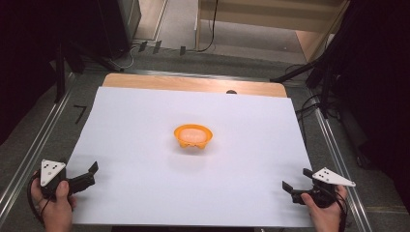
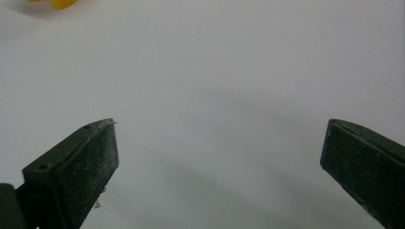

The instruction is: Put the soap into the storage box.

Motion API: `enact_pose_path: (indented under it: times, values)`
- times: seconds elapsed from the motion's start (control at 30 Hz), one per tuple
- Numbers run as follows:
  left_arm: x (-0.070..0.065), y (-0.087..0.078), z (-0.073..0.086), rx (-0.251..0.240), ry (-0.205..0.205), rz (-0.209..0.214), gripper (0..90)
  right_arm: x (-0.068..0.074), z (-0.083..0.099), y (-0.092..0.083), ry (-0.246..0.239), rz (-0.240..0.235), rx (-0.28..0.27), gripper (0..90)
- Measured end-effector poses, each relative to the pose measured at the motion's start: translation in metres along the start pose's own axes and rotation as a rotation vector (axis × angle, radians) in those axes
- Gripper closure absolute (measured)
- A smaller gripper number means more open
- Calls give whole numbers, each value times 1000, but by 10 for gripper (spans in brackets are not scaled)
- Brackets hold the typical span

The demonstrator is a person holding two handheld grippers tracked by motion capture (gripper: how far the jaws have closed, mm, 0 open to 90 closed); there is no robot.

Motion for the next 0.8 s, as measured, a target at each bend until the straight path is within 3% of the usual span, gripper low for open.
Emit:
enact_pose_path:
  times: [0.17,0.33,0.47,0.67,0.8]
  values:
    - [0,1,1,12,6,0,1,2,1,-9,17,-5,-87,0]
    - [0,0,0,4,1,2,1,4,3,-14,-2,87,-141,0]
    - [-1,-1,0,-8,8,-9,1,1,4,-14,13,124,-150,0]
    - [-2,1,1,11,20,-4,1,-6,4,-17,86,95,-180,0]
    - [-1,3,1,29,10,-7,1,-7,4,-18,102,94,-189,0]
Point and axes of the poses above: each handheld gripper's, and its own axes: y roughly forward along the jaws, z roughly out of its underside, x roughly to its left, the point moved 9 cm from there along y, roughly forward along the jaws, and after that the axes turned 4 degrees about x, right-handed, at the moved point
